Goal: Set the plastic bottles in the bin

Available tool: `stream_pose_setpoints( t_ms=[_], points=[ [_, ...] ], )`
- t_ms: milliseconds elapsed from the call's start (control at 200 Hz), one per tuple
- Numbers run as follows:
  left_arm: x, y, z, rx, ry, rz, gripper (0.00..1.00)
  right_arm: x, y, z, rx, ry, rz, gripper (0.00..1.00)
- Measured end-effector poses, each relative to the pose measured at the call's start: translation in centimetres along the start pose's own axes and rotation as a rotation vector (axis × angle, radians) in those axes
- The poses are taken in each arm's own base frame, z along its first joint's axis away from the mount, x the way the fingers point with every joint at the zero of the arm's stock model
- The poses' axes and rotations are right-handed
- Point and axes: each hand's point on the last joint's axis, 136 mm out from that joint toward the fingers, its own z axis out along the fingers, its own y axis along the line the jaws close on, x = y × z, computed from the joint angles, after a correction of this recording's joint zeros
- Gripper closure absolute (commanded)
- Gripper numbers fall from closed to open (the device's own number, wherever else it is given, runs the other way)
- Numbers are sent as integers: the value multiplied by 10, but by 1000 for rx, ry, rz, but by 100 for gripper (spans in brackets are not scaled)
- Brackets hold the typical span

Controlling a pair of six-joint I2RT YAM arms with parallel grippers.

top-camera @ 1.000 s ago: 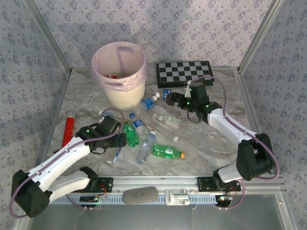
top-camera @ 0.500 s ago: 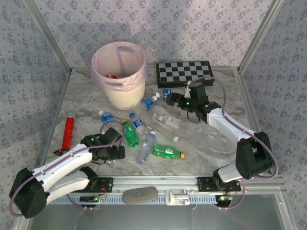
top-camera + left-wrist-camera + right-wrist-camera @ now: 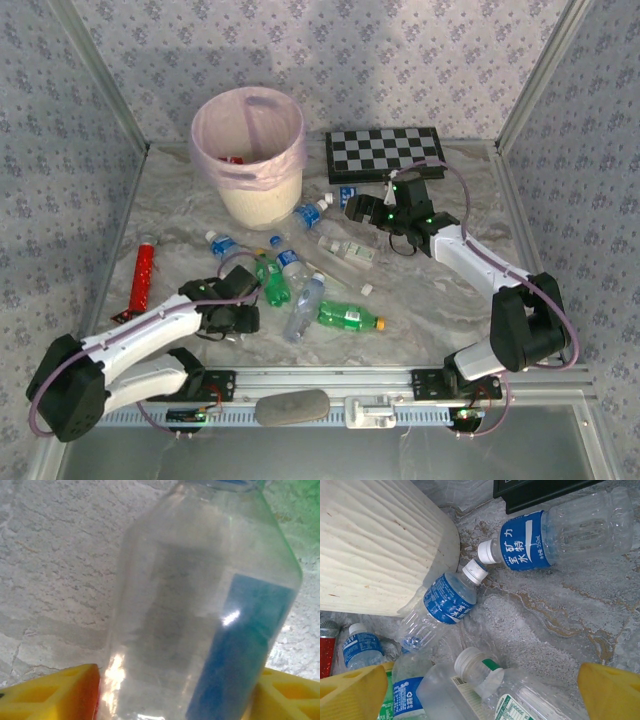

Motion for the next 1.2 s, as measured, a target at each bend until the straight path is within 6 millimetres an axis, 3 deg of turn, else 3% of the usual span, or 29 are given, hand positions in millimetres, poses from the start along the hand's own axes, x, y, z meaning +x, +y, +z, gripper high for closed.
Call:
stream_pose_setpoints(
  t_ms=[170,395,505,680,790,1199],
  points=[
    [1,0,4,-16,19,18,50,0,-1,0,4,1,1,1],
    [-2,2,0,-27,-5,26,52,1,-2,0,6,3,2,1],
    [-19,-1,-18,-7,-84,13,52,0,0,0,-5,3,2,1],
    [-71,-36,-68,160,-303,-34,52,-5,16,-1,-90,-7,-12,1],
    [-96,-58,-88,265,-399,-52,53,-7,31,-2,-169,-12,-29,1],
    [-152,-139,-108,557,-551,-4,54,12,93,-13,-425,23,-164,7]
  ],
)
